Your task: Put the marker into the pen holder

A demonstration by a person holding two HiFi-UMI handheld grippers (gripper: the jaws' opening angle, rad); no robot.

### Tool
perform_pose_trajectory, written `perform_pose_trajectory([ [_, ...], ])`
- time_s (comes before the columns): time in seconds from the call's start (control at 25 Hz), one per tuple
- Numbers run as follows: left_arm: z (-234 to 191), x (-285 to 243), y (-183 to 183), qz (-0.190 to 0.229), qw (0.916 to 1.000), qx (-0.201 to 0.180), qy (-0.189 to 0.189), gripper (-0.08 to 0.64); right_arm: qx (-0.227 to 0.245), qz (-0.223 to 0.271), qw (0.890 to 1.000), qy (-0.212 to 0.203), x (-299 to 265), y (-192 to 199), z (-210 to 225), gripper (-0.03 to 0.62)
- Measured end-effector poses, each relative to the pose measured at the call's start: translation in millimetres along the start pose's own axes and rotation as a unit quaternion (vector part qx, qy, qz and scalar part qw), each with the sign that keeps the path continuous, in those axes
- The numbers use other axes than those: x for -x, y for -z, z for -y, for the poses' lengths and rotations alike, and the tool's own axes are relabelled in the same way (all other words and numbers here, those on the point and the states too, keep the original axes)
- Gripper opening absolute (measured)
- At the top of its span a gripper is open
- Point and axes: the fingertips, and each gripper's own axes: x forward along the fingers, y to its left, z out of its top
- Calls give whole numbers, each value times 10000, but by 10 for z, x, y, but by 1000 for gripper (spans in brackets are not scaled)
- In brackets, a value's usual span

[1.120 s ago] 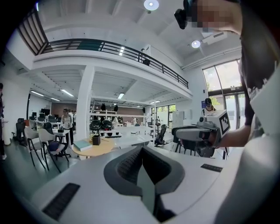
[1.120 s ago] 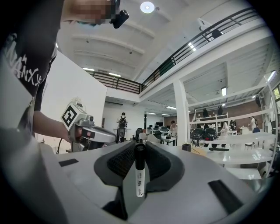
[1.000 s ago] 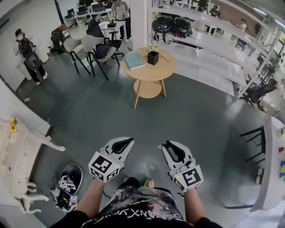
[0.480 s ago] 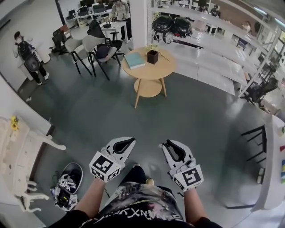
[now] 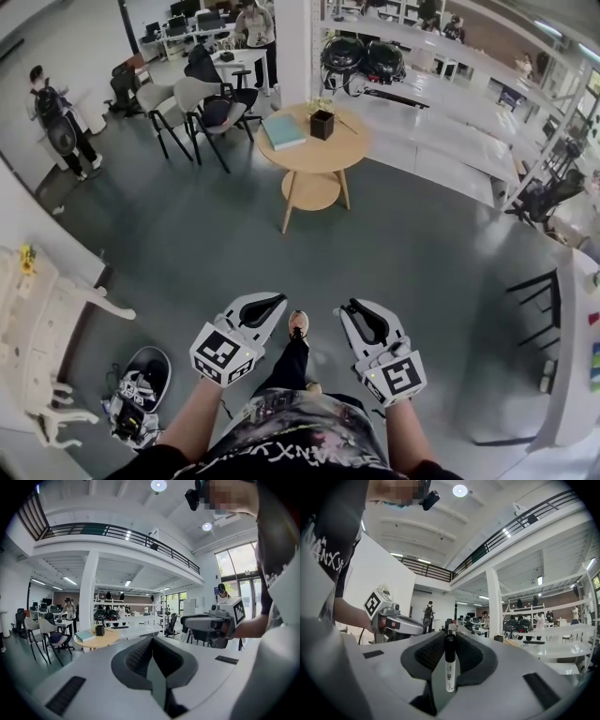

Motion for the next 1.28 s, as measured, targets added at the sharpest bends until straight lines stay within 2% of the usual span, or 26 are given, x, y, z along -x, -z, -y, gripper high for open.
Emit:
perform_pose_trajectory([
  [0.64, -565, -350, 20, 101, 9999, 56, -12, 20, 82, -64, 9999, -34, -555, 59, 304, 75],
  [0.96, -1064, -763, 81, 69, 9998, 167, 4, 18, 80, -177, 9998, -41, -1059, 136, 692, 75],
  [1.28, -1697, -1199, -10, 54, 9996, 292, -19, 18, 56, -265, 9996, -73, -1696, 85, 1145, 75],
])
